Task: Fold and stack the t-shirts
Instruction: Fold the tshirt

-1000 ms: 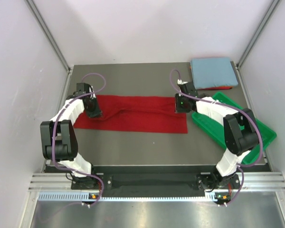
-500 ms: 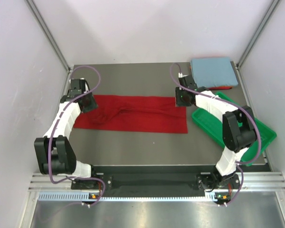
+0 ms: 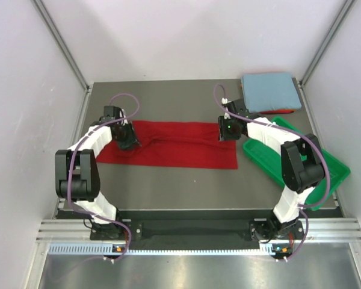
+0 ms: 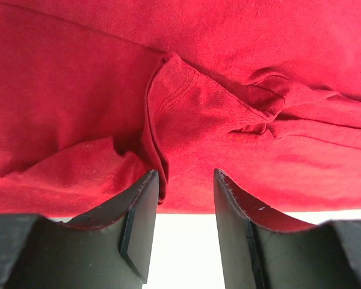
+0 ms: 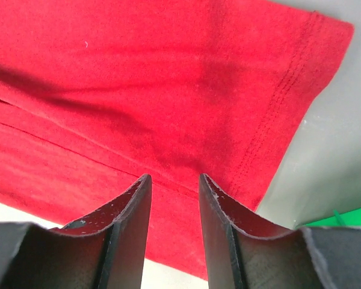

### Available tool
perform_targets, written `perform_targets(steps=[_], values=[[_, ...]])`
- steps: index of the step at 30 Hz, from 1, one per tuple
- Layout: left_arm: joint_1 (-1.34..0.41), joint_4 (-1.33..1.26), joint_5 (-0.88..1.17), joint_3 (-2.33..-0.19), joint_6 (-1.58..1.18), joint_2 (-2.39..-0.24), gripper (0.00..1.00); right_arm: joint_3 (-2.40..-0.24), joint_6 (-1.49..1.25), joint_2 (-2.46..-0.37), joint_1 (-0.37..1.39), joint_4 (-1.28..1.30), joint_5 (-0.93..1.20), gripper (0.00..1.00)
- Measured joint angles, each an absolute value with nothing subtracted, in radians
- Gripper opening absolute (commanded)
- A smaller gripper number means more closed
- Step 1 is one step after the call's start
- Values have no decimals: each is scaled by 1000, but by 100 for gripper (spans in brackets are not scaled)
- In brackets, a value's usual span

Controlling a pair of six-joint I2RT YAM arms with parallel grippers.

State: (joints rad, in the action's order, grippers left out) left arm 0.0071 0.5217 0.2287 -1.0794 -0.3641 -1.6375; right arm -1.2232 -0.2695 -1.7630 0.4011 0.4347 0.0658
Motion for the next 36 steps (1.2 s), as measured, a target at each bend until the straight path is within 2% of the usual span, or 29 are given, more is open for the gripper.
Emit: perform_targets(steps=[4, 8, 9, 11, 23, 27, 28, 29, 30, 33, 36], values=[[1, 500, 234, -1077, -365, -1663, 41, -1211, -270, -1763, 401, 427, 79, 38], [-23, 493, 220, -1077, -368, -1691, 14, -1201, -270, -1761, 401, 422, 85, 38], [-31, 494, 216, -1077, -369, -1692, 3, -1198, -270, -1759, 401, 419, 85, 38], [-47, 497, 207, -1078, -365, -1691, 0, -1197, -269, -1755, 401, 419, 85, 36], [-74, 586, 116, -1047, -357, -1590, 0, -1189, -270, -1724, 401, 414, 55, 34], [-75, 597, 86, -1028, -353, -1572, 0, -1193, -273, -1724, 398, 419, 29, 37], [-75, 600, 81, -1026, -353, -1573, 9, -1197, -273, -1724, 396, 421, 19, 38], [-75, 603, 80, -1026, -349, -1573, 28, -1204, -273, -1726, 395, 426, 12, 38], [-75, 600, 81, -1026, -348, -1572, 37, -1214, -273, -1729, 393, 431, 4, 38], [-75, 593, 80, -1028, -347, -1572, 46, -1253, -274, -1745, 381, 436, -7, 40], [-75, 591, 70, -1048, -348, -1578, 47, -1302, -273, -1776, 367, 445, -27, 45]])
